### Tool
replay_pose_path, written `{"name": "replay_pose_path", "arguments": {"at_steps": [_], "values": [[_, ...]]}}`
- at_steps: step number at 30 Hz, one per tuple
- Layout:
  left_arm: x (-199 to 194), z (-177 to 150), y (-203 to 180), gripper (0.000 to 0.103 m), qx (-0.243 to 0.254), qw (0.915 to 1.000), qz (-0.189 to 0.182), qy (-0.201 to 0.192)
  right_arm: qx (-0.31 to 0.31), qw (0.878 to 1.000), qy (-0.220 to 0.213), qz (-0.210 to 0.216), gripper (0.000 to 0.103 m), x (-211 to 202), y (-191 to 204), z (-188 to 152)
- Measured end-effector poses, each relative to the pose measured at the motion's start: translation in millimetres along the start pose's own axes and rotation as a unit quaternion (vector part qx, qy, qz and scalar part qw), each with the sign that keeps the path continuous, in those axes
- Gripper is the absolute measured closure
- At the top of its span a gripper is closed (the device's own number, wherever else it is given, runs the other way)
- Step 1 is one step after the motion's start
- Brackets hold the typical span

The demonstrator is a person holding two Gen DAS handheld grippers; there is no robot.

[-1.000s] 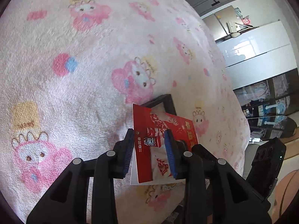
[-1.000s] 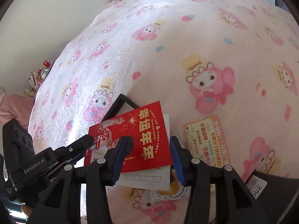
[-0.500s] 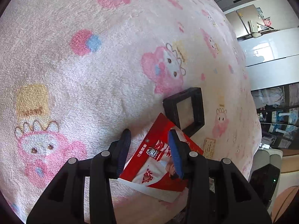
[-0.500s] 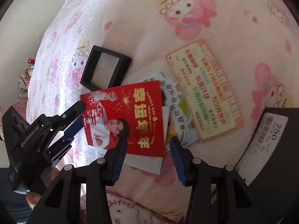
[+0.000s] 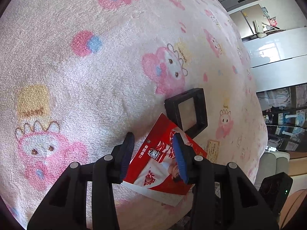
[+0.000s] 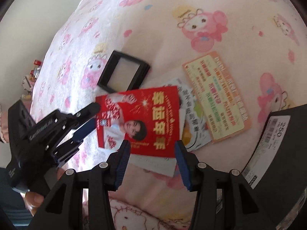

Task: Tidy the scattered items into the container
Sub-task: 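Lift the red flyer off the bedspread with the left gripper, then carry the red flyer over the shoebox with the left gripper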

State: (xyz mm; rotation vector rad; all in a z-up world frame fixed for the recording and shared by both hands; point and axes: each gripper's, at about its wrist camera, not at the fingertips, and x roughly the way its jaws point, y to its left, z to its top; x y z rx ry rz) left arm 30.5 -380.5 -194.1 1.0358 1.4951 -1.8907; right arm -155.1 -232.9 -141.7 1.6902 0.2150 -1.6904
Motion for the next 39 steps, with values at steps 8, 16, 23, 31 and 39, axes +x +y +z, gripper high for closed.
{"name": "replay_pose_path", "arguments": {"at_steps": [8, 16, 23, 31, 39], "values": [[9, 2, -14, 0.06, 0.01, 0.9998, 0.008, 0.014, 0.008, 0.998, 0.063, 0.022, 0.058, 21, -5, 0], [20, 2, -23, 0.05, 0.082, 0.9925, 0.011, 0.089, 0.023, 0.999, 0.041, -0.002, 0.058, 18, -9, 7], [-17, -13, -47, 0.053, 0.179, 0.9781, -0.019, 0.104, 0.031, 0.998, 0.029, 0.046, 0.056, 2, -13, 4], [-101, -92, -124, 0.062, 0.268, 0.9481, -0.149, 0.086, -0.001, 0.988, -0.116, 0.097, 0.054, -146, -20, -82], [-46, -209, -195, 0.066, 0.345, 0.904, -0.194, 0.162, 0.053, 0.981, -0.174, 0.07, 0.054, -212, -166, -196]]}}
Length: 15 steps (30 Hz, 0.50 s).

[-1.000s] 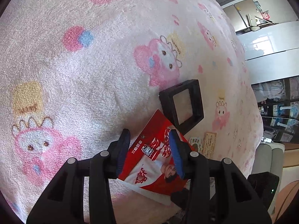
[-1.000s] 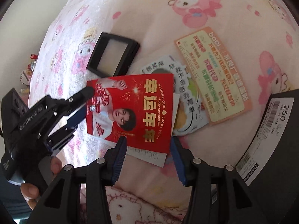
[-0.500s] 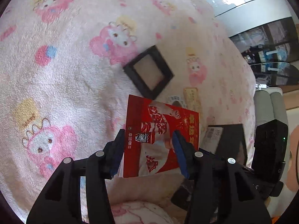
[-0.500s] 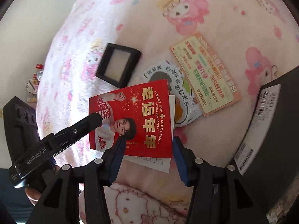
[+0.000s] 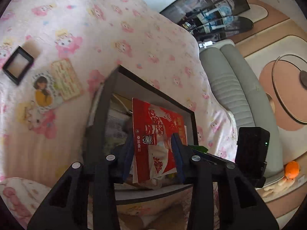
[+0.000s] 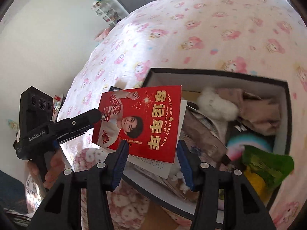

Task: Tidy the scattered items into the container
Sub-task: 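Carry the red flyer over the shoebox with the left gripper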

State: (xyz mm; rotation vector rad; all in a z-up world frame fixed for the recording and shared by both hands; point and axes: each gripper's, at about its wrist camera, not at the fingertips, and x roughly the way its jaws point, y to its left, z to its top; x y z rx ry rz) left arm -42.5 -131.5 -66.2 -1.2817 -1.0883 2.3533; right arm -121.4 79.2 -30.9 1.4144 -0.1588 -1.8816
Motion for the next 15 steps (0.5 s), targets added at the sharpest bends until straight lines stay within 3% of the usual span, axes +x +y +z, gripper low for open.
{"name": "replay_pose_path", "arguments": {"at_steps": [2, 5, 10, 13, 15], "values": [[19, -12, -6, 0.066, -0.004, 0.9997, 0.002, 0.023, 0.029, 1.0, 0.005, 0.005, 0.054, -15, -43, -14], [57, -20, -8, 0.066, -0.006, 0.9976, 0.042, 0.055, 0.061, 0.998, 0.012, -0.006, 0.054, -11, -74, -23], [93, -33, -11, 0.061, 0.016, 0.9861, 0.144, 0.081, 0.123, 0.991, 0.055, -0.023, 0.054, 19, -100, -32], [97, -32, -3, 0.059, 0.0, 0.9809, 0.169, 0.096, 0.108, 0.993, 0.052, -0.021, 0.054, 15, -95, -30], [95, -30, 1, 0.058, -0.016, 0.983, 0.156, 0.095, 0.102, 0.994, 0.048, -0.015, 0.054, 11, -91, -30]]}}
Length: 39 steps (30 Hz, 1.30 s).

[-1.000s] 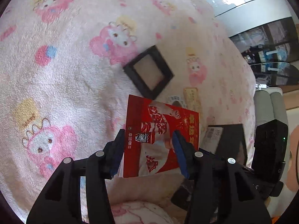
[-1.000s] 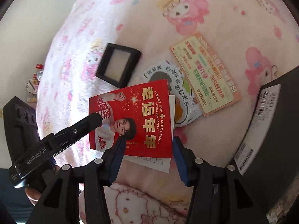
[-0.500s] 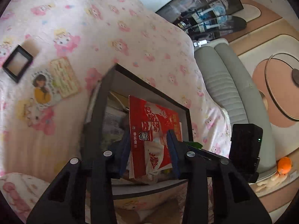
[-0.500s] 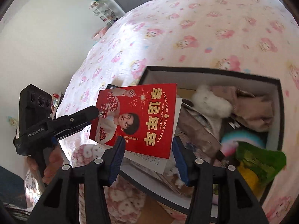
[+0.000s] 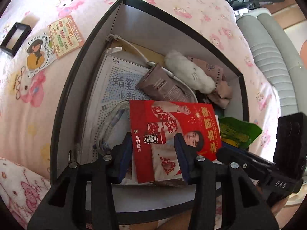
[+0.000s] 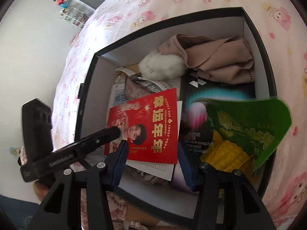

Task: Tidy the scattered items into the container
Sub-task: 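Carry the red flyer over the shoebox with the left gripper, then lower the red flyer into the shoebox and open the left gripper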

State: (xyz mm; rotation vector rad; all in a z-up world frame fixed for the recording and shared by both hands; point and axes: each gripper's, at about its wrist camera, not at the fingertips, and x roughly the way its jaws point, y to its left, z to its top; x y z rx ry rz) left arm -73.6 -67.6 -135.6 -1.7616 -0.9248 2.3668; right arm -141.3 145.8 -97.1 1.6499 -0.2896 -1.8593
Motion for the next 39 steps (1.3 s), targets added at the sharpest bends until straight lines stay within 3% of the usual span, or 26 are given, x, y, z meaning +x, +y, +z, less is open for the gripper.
{"name": "replay_pose_path", "arguments": {"at_steps": [5, 10, 13, 15, 17, 19, 20, 24, 28, 31, 33, 36, 39], "values": [[-16, -2, -4, 0.054, 0.018, 0.9995, -0.003, -0.024, -0.004, 0.997, -0.058, -0.045, 0.054, -23, -4, 1], [-31, 7, -9, 0.054, 0.033, 0.9983, 0.012, -0.047, 0.013, 0.996, -0.081, -0.035, 0.054, -35, -13, 9], [-31, 23, -19, 0.051, 0.052, 0.9953, 0.046, -0.068, -0.016, 0.995, -0.086, -0.051, 0.054, -47, 4, 32], [-24, 33, -20, 0.049, 0.051, 0.997, 0.033, -0.049, -0.05, 0.989, -0.108, -0.083, 0.054, -55, 18, 45], [-15, 41, -17, 0.05, 0.038, 0.9986, 0.024, -0.027, -0.058, 0.988, -0.1, -0.101, 0.054, -46, 22, 57], [-7, 44, -17, 0.055, 0.035, 0.9989, 0.022, -0.021, -0.039, 0.992, -0.079, -0.089, 0.054, -31, 10, 61], [-6, 45, -18, 0.071, 0.039, 0.9987, 0.019, -0.026, -0.036, 0.993, -0.064, -0.091, 0.055, -24, 7, 58], [4, 43, -18, 0.073, 0.042, 0.9985, 0.021, -0.028, -0.077, 0.986, -0.041, -0.139, 0.069, -2, 7, 57], [17, 43, -14, 0.074, 0.033, 0.9993, 0.018, -0.004, -0.059, 0.993, -0.026, -0.096, 0.071, 12, -1, 60], [16, 32, -18, 0.074, 0.045, 0.9985, -0.013, 0.028, -0.062, 0.992, -0.02, -0.103, 0.071, 16, 1, 57], [2, 18, -20, 0.072, 0.055, 0.9976, -0.038, 0.015, -0.047, 0.996, -0.015, -0.069, 0.071, 7, 1, 48], [-14, 10, -14, 0.072, 0.047, 0.9984, -0.031, -0.004, -0.041, 0.999, -0.022, -0.021, 0.071, -11, 4, 24], [-21, 11, -8, 0.072, 0.033, 0.9991, -0.012, -0.023, -0.06, 0.995, -0.054, -0.052, 0.071, -21, 13, 8]]}}
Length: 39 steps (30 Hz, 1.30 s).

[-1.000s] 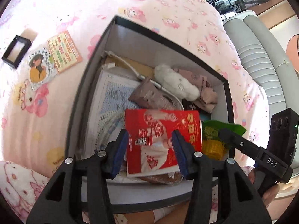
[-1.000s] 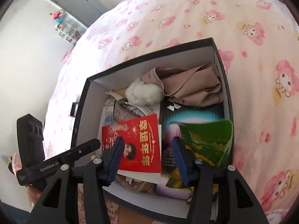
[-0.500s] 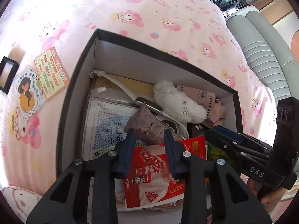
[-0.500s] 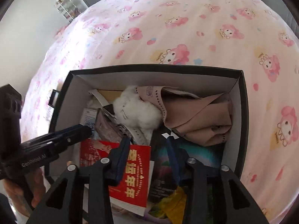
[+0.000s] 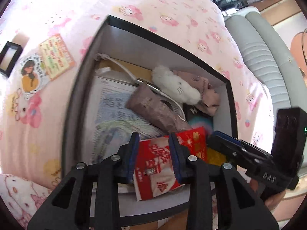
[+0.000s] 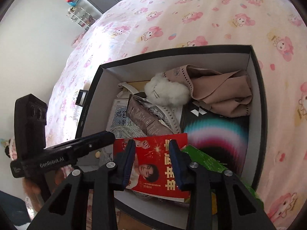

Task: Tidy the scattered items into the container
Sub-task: 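Lower the red flyer into the shoebox and open the left gripper, then withdraw the open left gripper up from the red flyer in the box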

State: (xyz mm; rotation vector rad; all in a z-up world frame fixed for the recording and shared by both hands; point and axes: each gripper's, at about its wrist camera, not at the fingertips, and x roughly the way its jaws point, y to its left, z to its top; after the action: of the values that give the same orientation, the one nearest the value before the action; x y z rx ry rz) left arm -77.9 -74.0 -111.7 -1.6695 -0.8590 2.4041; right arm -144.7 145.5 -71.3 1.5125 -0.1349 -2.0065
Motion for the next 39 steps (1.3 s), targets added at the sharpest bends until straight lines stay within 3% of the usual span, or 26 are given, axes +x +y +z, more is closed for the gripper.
{"name": "replay_pose_path", "arguments": {"at_steps": [3, 7, 11, 13, 17, 23, 25, 29, 34, 39], "values": [[3, -3, 1, 0.067, -0.003, 1.0, 0.0, 0.006, -0.041, 0.998, -0.034, -0.046, 0.071, -9, 13, -1], [10, -11, 3, 0.064, -0.009, 0.9996, 0.016, 0.019, -0.033, 0.997, -0.065, -0.034, 0.071, -19, 10, 5], [18, -17, 2, 0.064, -0.01, 0.9993, -0.021, 0.03, -0.029, 0.996, -0.083, -0.032, 0.071, -26, 4, 4], [10, -15, 3, 0.063, -0.018, 0.9992, -0.034, 0.011, -0.015, 0.996, -0.076, -0.037, 0.071, -23, -2, -2], [2, -11, 11, 0.063, -0.029, 0.9995, 0.013, -0.001, 0.03, 0.998, -0.037, -0.03, 0.071, -18, -18, -15], [7, -20, 3, 0.053, -0.017, 0.9991, 0.035, 0.013, -0.039, 0.996, -0.082, 0.005, 0.07, -27, 13, -19], [9, -21, 4, 0.053, -0.022, 0.9992, 0.029, 0.018, -0.04, 0.997, -0.061, 0.02, 0.07, -20, 14, -21], [14, -23, 6, 0.054, -0.024, 0.9992, 0.024, 0.02, 0.019, 1.0, 0.021, 0.01, 0.07, 13, -8, -28], [18, -14, 5, 0.054, -0.027, 0.9994, 0.013, 0.017, 0.038, 0.999, 0.022, -0.016, 0.07, 18, -12, -24], [15, 2, -3, 0.054, -0.017, 0.9997, -0.009, 0.017, 0.004, 0.999, 0.039, -0.03, 0.069, 30, 4, -27]]}}
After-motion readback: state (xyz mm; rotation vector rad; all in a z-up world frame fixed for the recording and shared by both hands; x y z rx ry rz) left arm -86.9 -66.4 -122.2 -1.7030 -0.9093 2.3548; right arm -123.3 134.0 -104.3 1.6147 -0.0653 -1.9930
